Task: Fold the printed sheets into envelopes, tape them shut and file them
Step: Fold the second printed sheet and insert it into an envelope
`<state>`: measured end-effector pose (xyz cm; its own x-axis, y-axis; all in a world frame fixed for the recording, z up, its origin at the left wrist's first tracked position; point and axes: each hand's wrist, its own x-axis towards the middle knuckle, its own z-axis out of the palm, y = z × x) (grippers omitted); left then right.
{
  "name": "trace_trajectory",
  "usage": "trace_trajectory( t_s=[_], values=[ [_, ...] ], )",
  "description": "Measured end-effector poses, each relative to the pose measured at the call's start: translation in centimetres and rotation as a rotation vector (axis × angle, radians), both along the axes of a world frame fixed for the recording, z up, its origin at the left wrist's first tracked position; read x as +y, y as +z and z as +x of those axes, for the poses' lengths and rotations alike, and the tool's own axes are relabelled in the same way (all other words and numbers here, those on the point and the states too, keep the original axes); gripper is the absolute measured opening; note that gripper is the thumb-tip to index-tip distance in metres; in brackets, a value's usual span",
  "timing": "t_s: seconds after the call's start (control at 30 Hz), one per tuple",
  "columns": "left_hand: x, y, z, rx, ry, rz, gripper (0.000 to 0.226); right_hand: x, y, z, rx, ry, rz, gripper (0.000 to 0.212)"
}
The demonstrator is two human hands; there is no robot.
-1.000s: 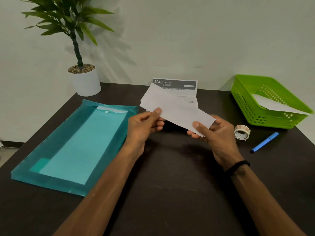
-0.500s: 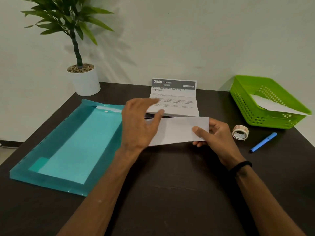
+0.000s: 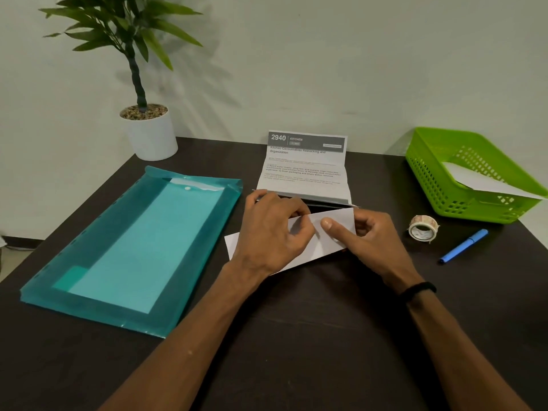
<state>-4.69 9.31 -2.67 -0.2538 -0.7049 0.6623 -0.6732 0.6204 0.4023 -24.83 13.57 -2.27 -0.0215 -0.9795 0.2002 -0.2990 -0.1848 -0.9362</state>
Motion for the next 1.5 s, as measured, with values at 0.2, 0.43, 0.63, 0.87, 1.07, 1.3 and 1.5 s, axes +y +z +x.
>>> trace_trajectory(
  t_s=[0.2,0.43,0.63,0.87,1.07,1.3,1.5],
  values=[
    [0.2,0.1,0.0,0.008,-0.026,0.008,0.011,-0.2,-0.1,-0.2,0.032,-0.088,-0.057,0.02],
    [0.6,0.8,0.0,0.003,-0.094,0.11,0.017,-0.4,-0.2,-0.3,-0.078,-0.084,-0.05,0.012],
    [-0.2,0.8,1.1,0.057,-0.059,0.222,0.018,-0.9,-0.7,-0.8,-0.143,-0.232,-0.01,0.004],
    [-1.5,0.8,2.8,0.13,0.019,0.234,0.012,-1.2,-0.6,-1.7,-0.216,-0.373,0.054,0.013],
    [-3.4,0.5,5.1,0.244,0.341,0.16,0.014,-0.9,-0.3,-1.8,-0.022,-0.346,0.087,0.028],
    [-4.3,-1.0,7.6,0.042,0.648,0.416,0.034,-0.9,-1.8,-1.0,0.7,-0.455,-0.11,0.037],
    [-4.5,-1.7,7.9,0.079,0.636,0.476,0.048,-0.4,-1.1,1.0,0.705,-0.41,-0.463,0.025]
  ],
)
